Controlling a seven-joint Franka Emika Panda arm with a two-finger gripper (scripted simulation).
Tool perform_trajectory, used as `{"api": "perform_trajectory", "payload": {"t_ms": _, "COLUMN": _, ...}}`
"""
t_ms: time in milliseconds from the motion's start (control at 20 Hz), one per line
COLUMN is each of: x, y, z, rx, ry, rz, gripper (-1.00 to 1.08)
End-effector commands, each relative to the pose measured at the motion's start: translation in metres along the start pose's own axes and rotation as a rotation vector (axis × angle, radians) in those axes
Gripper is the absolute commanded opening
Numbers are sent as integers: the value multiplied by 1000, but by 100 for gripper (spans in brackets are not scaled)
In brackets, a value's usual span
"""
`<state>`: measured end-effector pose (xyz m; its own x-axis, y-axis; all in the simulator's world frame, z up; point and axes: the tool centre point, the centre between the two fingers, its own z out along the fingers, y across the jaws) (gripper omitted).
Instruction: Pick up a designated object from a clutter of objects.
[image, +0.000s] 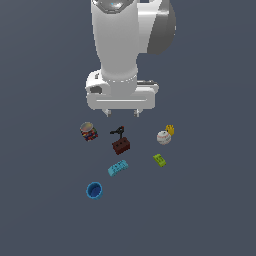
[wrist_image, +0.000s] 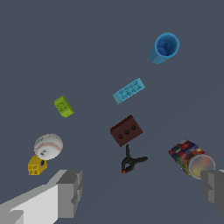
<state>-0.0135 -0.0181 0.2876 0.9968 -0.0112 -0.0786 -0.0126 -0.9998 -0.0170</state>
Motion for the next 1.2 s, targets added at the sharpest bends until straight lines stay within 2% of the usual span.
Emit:
{"api": "perform_trajectory", "payload": {"t_ms": 0, "x": 0, "y": 0, "z": 0, "rx": 0, "ry": 0, "rz": 0, "gripper": 100}}
{"api": "perform_trajectory", "payload": {"t_ms": 450, "x": 2, "y": 15, "z": 7, "rx": -23, "ry": -7, "rz": -23, "gripper": 100}}
{"api": "perform_trajectory", "payload": {"t_ms": 800, "x": 2, "y": 17, "z": 9, "rx": -21, "ry": -6, "rz": -31, "gripper": 100}}
{"api": "perform_trajectory", "payload": {"t_ms": 1150, "x": 1, "y": 30, "z": 22, "rx": -15, "ry": -1, "rz": -74, "gripper": 100}}
